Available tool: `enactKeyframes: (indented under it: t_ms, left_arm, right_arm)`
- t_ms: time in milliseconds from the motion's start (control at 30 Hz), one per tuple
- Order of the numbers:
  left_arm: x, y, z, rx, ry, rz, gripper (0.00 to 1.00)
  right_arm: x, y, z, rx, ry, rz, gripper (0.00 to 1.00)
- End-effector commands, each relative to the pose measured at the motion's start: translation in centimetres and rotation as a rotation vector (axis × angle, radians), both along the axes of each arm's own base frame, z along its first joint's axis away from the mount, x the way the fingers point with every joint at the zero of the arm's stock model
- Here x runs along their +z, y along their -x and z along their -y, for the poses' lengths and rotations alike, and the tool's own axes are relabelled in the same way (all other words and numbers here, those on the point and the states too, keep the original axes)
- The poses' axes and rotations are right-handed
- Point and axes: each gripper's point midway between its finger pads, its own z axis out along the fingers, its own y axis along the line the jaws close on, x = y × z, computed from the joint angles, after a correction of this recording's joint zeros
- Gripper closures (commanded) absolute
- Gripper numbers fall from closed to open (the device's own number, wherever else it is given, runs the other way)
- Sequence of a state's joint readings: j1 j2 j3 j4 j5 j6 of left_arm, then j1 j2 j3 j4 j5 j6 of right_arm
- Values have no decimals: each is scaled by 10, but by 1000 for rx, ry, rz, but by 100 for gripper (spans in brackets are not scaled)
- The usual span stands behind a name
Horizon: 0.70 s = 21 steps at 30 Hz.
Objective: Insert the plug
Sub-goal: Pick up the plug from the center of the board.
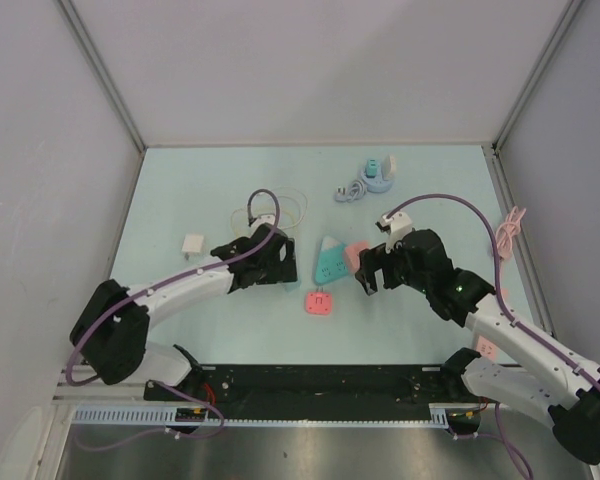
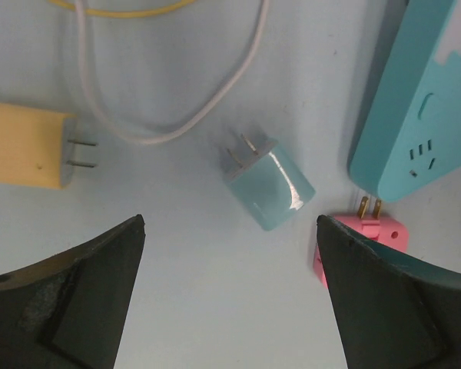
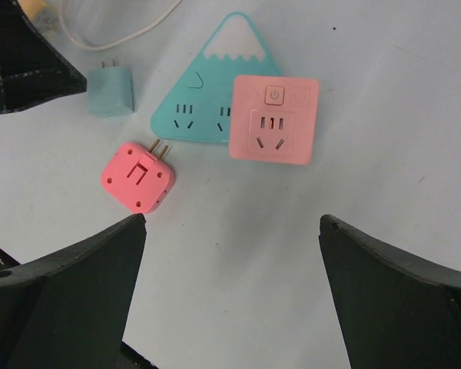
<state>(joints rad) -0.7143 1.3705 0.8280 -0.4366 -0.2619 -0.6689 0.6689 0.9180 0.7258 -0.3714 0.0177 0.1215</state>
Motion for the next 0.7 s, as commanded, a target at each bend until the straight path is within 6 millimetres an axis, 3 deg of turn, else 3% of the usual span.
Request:
enactKeyframes:
  t_ms: [0,400,667]
  left_arm:
    - [13,-21,25,47,58,47,3]
    - [-18,-34,46,78,32,-8,11]
    - [-40,-26,45,85,15,-52,24]
  right_arm:
    - [6,-3,-2,4,-22,29,2]
    - [3,-3,-2,3,-18,22,3]
    - [2,-2,-6,24,-24,13,3]
